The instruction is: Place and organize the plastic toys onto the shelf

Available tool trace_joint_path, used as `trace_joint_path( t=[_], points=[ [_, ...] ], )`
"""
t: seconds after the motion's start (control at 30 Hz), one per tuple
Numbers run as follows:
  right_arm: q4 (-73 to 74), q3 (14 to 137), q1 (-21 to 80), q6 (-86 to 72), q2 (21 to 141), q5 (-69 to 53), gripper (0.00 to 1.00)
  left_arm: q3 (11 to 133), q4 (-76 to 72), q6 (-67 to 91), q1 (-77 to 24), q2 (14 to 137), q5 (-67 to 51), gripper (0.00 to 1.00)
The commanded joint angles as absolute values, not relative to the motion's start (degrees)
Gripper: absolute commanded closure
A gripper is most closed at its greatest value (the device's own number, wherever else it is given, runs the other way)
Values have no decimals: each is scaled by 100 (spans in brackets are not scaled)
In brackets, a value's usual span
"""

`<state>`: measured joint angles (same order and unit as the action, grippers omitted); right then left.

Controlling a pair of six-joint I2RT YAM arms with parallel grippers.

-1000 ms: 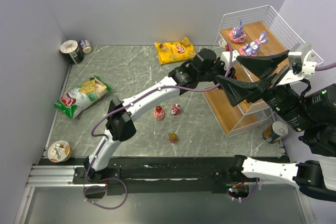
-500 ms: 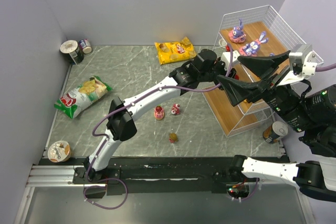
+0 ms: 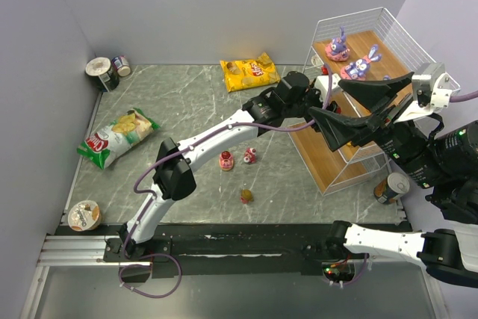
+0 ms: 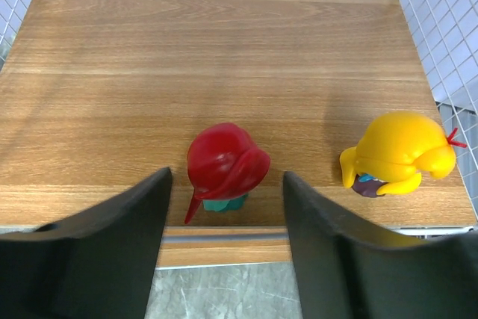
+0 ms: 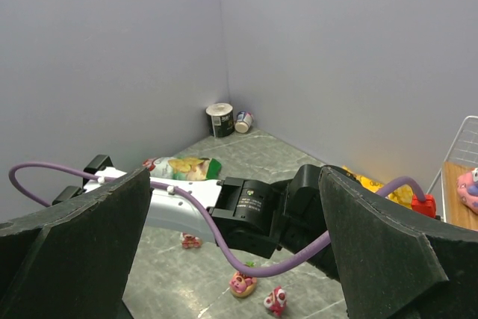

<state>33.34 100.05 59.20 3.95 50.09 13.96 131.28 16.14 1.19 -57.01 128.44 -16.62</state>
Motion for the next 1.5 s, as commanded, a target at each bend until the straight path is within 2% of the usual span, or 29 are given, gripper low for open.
trace_joint_path(
  t=[0.0, 0.2, 0.87, 0.97, 1.23, 1.33, 1.47],
  points=[
    [3067, 9967, 5898, 413, 4948, 1450, 0, 13219, 1485, 141, -5695, 12744, -1608, 31],
    [3076, 9941, 5897, 396, 4948, 1459, 0, 13017, 1319, 132, -5695, 12578, -1494, 23],
    [3138, 9949, 5915, 387, 4975, 1529, 0, 11778, 501, 149, -5695, 11303, -1274, 18],
    [3182, 9949, 5897, 378, 4957, 1582, 0, 11357, 405, 167, -5695, 10882, -1275, 17],
    [3601, 10158, 5897, 369, 5009, 1923, 0, 9231, 422, 623, -5748, 9249, -792, 15],
    [4032, 10449, 5897, 439, 5097, 2406, 0, 8518, 773, 1150, -5870, 8713, -291, 14],
    [4227, 10442, 5898, 378, 5089, 2435, 0, 7299, 1011, 2141, -6274, 8105, 323, 9]
  ],
)
